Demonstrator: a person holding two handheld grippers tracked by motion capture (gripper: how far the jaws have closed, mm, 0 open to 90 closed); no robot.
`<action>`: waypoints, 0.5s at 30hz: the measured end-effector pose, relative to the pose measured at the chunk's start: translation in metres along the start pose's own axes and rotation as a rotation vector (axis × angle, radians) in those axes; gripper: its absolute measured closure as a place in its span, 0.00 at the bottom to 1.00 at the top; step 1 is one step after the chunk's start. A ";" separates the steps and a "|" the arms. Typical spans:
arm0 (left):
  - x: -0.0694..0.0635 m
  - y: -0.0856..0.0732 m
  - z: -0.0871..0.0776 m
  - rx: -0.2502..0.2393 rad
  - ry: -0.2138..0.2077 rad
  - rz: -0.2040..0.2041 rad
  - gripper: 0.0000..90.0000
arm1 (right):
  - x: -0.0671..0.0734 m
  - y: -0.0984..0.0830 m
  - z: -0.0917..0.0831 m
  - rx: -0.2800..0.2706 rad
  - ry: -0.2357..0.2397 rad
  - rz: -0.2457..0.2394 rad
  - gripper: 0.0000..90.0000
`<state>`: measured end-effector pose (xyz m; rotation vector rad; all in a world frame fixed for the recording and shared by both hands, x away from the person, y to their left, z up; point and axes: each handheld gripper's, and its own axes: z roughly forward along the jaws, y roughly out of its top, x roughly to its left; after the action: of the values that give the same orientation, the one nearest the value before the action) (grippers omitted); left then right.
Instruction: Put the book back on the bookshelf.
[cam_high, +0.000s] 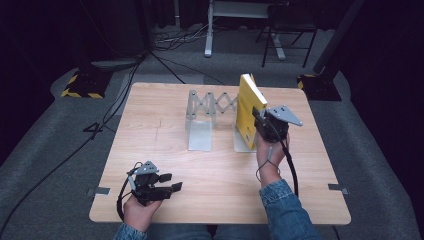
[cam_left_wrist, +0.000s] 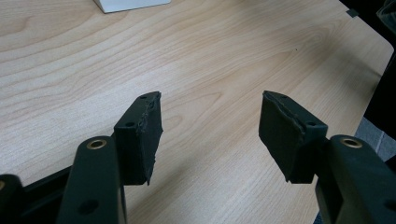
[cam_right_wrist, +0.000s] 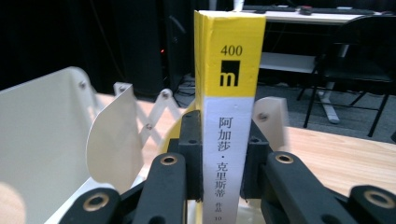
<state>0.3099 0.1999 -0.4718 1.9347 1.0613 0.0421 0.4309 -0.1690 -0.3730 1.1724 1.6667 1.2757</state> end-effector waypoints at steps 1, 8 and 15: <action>0.000 0.000 0.000 -0.001 -0.002 -0.001 0.44 | 0.000 0.000 0.000 0.000 0.000 0.000 0.85; -0.001 0.000 0.001 0.002 0.001 0.005 0.44 | 0.011 -0.022 0.007 0.033 -0.003 -0.030 0.84; -0.003 0.000 0.001 -0.001 0.005 0.003 0.44 | 0.010 -0.027 0.005 0.041 0.005 -0.038 0.65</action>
<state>0.3086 0.1976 -0.4710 1.9368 1.0609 0.0487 0.4265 -0.1606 -0.4008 1.1573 1.7185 1.2270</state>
